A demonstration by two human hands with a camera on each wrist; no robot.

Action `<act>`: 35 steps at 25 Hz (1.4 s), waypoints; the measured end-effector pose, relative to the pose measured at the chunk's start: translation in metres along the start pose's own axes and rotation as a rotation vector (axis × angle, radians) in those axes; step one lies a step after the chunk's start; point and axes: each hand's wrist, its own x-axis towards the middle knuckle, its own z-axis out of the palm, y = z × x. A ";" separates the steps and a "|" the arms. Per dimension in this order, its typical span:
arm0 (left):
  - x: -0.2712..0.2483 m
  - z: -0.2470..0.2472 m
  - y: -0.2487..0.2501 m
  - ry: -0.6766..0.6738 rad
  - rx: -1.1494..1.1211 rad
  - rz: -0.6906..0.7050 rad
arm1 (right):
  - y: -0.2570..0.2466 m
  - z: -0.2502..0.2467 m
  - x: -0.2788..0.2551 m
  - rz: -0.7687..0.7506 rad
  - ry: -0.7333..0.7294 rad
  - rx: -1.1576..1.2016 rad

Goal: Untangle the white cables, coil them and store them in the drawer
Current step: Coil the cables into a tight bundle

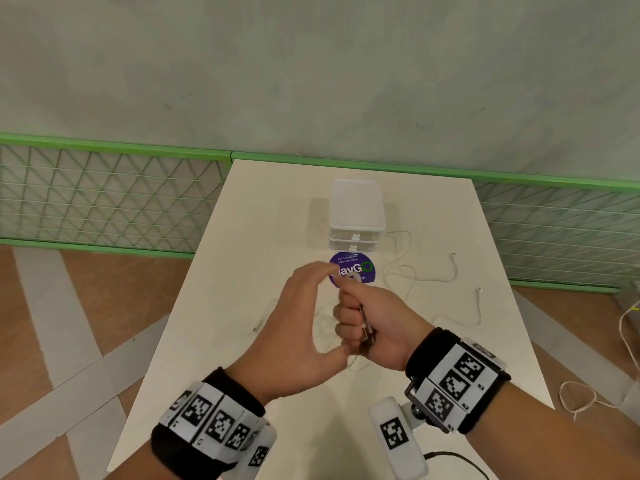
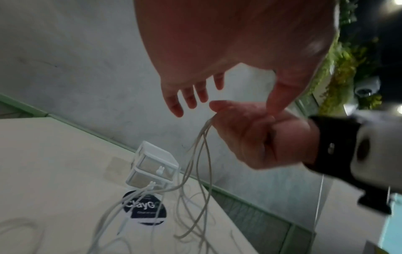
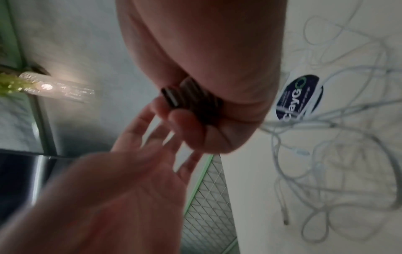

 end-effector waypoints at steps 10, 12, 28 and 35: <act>0.064 0.031 0.038 -0.094 -0.649 -0.306 | -0.073 -0.057 -0.044 -0.171 -0.239 -0.285; 0.065 0.043 0.041 -0.074 -0.697 -0.435 | -0.084 -0.079 -0.045 -0.212 -0.183 -0.168; 0.053 0.120 0.059 -0.009 0.033 -0.314 | -0.051 -0.131 -0.028 -0.241 -0.001 0.255; 0.009 0.108 0.028 -0.140 -0.050 -0.537 | -0.081 -0.164 -0.021 -0.272 0.049 0.624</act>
